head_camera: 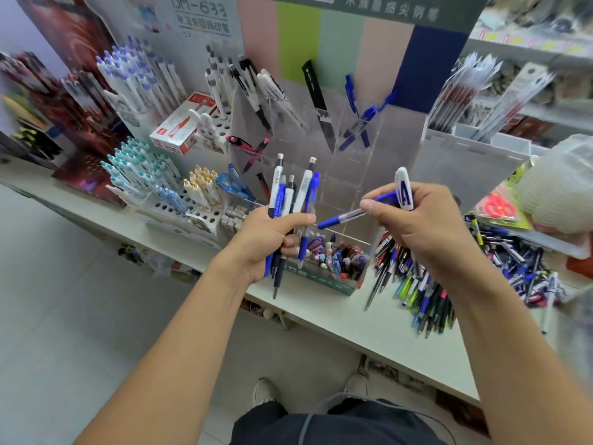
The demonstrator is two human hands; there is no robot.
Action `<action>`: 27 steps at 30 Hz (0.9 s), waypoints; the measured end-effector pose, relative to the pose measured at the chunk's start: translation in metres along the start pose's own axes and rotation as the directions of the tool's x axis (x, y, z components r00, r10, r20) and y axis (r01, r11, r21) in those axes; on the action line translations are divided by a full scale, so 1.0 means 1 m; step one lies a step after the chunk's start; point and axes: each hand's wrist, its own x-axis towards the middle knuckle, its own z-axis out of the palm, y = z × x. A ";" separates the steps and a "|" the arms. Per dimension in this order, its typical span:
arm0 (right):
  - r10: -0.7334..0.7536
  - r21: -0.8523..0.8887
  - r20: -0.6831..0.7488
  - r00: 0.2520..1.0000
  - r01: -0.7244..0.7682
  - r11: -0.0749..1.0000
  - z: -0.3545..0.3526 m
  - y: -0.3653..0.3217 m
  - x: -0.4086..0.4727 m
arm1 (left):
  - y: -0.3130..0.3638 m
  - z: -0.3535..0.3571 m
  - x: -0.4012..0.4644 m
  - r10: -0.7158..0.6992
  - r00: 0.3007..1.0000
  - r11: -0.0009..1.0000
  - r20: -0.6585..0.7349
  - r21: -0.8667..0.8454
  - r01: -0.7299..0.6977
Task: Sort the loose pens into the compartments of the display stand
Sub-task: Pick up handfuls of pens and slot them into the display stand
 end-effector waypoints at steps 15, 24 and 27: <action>0.160 -0.193 0.357 0.920 -0.095 0.977 0.017 -0.016 0.039 | 0.003 0.004 -0.012 0.017 0.986 0.997 0.167 0.076 -0.030; -0.513 -0.303 -0.369 0.775 0.422 0.855 -0.037 -0.083 0.103 | 0.011 0.002 -0.002 -0.001 0.999 0.988 0.034 -0.155 0.006; -0.586 -0.431 -0.333 0.738 0.434 0.791 -0.020 -0.079 0.130 | 0.016 0.015 -0.003 -0.057 0.990 0.970 0.128 -0.226 0.085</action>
